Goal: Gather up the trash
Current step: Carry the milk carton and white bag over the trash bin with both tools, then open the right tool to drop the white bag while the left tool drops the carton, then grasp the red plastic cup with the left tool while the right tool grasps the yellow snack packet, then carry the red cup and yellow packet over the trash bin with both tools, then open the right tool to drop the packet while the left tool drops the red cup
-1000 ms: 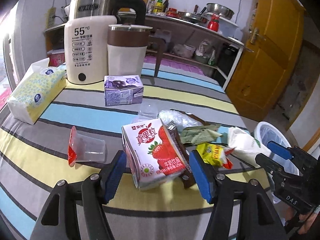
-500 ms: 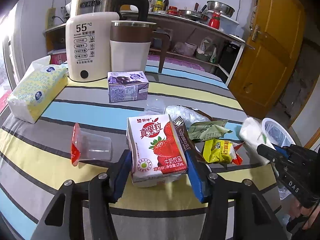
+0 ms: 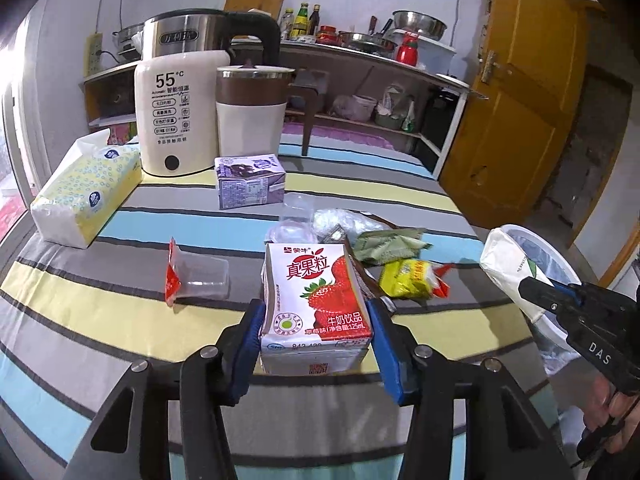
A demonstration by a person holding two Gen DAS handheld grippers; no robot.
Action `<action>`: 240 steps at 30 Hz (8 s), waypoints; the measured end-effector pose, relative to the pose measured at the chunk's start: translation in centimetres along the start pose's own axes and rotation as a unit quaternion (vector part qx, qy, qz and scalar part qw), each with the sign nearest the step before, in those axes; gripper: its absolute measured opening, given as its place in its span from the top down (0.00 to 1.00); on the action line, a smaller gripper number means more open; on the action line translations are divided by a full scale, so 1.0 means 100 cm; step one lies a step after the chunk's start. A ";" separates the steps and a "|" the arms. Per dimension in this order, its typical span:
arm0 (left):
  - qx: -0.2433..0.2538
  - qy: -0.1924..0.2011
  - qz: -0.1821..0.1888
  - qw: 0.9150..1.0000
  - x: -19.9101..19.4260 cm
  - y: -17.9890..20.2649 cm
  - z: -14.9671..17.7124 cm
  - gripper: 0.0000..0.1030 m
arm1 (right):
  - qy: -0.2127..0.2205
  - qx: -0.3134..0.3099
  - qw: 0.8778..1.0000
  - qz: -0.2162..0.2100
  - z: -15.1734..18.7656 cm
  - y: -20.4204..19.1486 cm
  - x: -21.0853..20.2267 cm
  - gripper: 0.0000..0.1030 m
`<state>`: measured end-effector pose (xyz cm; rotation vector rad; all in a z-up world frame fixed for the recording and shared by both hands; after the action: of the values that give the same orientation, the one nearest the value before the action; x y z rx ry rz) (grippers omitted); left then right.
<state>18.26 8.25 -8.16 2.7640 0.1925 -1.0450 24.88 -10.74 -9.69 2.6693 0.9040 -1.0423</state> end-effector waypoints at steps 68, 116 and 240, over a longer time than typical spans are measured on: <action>0.176 -0.034 0.241 0.954 0.050 0.270 -0.015 0.49 | 0.014 0.158 0.979 0.125 0.060 0.165 -0.076 0.67; 0.051 0.021 0.081 0.995 -0.053 0.046 0.021 0.49 | 0.012 0.074 0.997 -0.022 0.042 -0.021 -0.072 0.57; 0.189 -0.068 0.248 0.948 0.073 0.267 -0.009 0.53 | 0.005 0.207 0.970 0.124 0.057 0.177 -0.066 0.79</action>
<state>29.19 -17.22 -9.06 2.7936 -0.7588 -1.2125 28.05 -30.18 -11.15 3.0147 0.3634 -1.2725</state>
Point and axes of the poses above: each gripper's, at about its wrist camera, not at the fingertips, and x roughly the way its jaws point, y to its right, z to its underside, the point moved 9 cm from there along x, roughly the way its jaws point, and after that the axes turned 3 degrees about x, right-handed, at the moved point
